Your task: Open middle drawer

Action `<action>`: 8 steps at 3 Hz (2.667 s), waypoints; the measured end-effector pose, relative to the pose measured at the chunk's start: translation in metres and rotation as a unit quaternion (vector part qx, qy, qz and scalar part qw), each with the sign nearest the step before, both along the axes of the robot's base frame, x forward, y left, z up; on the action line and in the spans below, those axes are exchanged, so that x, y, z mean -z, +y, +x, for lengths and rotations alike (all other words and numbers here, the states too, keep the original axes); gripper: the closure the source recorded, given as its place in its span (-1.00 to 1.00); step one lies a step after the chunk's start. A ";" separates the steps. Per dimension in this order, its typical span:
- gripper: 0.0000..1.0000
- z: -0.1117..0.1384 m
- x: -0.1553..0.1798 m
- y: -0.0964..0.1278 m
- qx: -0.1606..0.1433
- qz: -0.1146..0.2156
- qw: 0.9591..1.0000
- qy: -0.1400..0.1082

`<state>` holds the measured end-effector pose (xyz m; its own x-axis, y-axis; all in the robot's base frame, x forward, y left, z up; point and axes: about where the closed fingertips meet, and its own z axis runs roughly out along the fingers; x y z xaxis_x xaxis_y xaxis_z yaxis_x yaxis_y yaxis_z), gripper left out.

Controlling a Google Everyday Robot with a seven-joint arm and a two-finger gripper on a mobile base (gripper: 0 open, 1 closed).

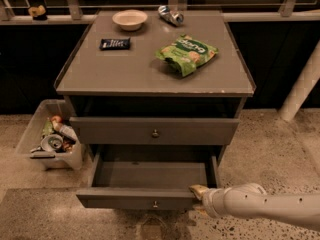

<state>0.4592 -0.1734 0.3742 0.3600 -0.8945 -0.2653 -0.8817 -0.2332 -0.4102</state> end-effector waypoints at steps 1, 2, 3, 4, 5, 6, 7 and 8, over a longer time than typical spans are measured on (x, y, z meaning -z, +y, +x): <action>1.00 0.000 -0.003 0.000 0.000 0.000 1.000 0.000; 1.00 -0.011 0.000 0.001 0.000 0.005 1.000 0.005; 1.00 -0.011 -0.003 0.001 0.000 0.005 1.000 0.005; 1.00 -0.028 0.002 0.002 0.000 0.013 1.000 0.012; 1.00 -0.027 -0.003 0.002 0.000 0.013 1.000 0.012; 1.00 -0.032 -0.003 0.006 0.000 0.019 1.000 0.014; 1.00 -0.042 -0.001 0.007 -0.002 0.025 1.000 0.018; 1.00 -0.042 -0.001 0.007 -0.002 0.025 1.000 0.018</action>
Offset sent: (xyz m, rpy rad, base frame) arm -0.4604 0.0241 -0.1795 0.3501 0.3516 0.0304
